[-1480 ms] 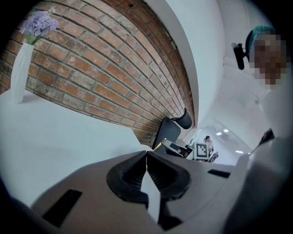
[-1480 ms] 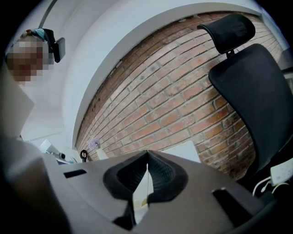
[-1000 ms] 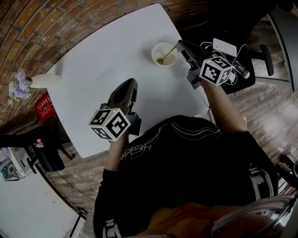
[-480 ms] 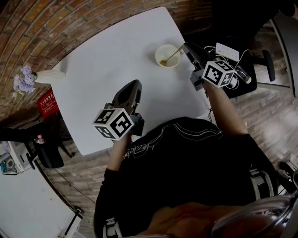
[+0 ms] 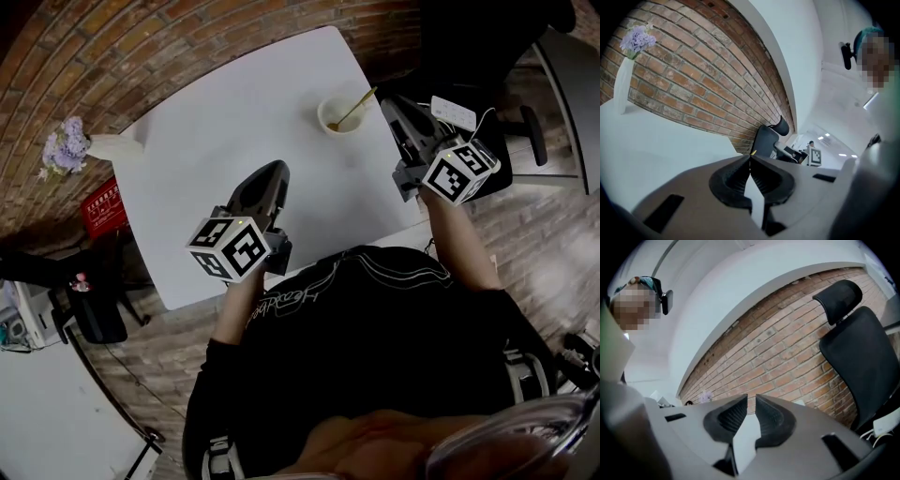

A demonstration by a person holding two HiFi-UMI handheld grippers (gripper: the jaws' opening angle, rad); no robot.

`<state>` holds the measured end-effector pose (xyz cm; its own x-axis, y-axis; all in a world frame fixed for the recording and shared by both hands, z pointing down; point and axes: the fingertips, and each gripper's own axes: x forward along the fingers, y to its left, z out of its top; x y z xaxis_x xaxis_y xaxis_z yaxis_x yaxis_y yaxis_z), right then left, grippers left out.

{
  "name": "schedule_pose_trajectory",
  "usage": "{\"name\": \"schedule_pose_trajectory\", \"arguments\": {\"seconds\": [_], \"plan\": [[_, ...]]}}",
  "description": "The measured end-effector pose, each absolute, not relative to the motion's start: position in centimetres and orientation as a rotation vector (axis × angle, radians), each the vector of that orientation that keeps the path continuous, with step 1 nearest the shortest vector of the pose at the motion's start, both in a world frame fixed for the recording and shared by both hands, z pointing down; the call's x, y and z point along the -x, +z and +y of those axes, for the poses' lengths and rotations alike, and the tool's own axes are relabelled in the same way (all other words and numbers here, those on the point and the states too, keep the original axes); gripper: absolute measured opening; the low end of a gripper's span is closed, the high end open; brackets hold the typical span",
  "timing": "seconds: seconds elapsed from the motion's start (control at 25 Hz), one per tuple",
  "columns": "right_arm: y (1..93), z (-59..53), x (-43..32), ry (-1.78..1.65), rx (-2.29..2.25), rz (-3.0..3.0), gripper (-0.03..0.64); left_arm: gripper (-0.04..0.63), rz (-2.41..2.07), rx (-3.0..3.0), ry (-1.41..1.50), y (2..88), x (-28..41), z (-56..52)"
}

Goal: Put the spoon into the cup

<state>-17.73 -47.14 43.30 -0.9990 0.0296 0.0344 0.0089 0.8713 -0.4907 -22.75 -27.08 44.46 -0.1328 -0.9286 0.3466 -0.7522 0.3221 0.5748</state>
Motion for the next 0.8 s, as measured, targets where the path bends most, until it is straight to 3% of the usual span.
{"name": "schedule_pose_trajectory", "arguments": {"seconds": [0.44, 0.8], "plan": [[36.1, -33.1, 11.9, 0.629, 0.494, -3.017, -0.002, 0.005, -1.993, -1.626, -0.367, 37.8, 18.3, -22.8], [34.2, -28.9, 8.8, 0.575, 0.538, -3.035, -0.003, 0.005, -2.031, -1.726, -0.345, 34.6, 15.2, -20.7]]}}
